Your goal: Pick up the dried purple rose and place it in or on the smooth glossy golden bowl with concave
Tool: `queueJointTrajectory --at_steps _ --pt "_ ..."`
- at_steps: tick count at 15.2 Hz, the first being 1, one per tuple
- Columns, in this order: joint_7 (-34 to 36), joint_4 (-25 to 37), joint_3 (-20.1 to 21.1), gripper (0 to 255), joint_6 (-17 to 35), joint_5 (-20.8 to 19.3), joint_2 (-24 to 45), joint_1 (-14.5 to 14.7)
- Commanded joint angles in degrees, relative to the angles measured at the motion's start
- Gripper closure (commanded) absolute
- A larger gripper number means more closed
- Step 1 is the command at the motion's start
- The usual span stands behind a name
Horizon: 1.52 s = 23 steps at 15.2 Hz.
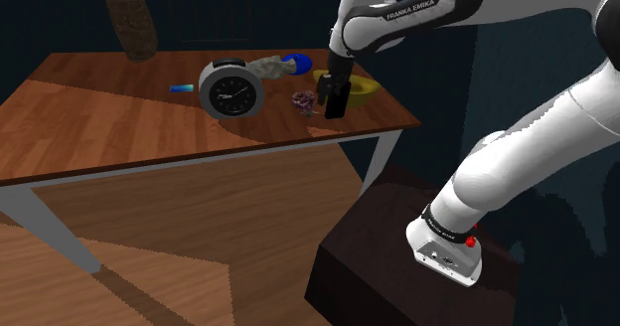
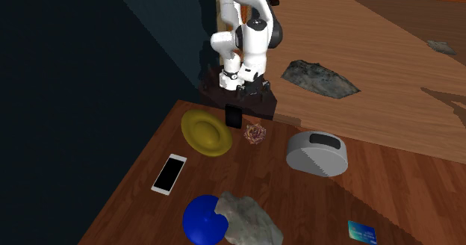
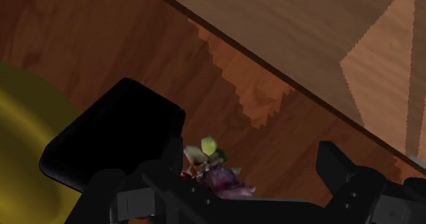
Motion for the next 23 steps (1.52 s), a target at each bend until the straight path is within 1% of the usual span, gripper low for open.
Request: queueJointTrajectory --at_steps 1,5,12,21,22,23 --pt "-0.09 1.56 -0.22 0 3.54 -0.74 4.66 -0.53" --pt "-0.03 5.18 -0.69 0 9.04 -2.23 13.12 -1.42" --pt "0.16 4.04 -0.73 0 14.32 -2.5 17.27 -1.46" --pt "0.18 3.98 -0.74 0 14.75 -2.53 17.63 -1.47" --pt "0.21 3.97 -0.72 255 14.75 -2.53 17.62 -1.46" --pt "0.21 3.96 -0.72 255 14.76 -2.53 17.63 -1.46"
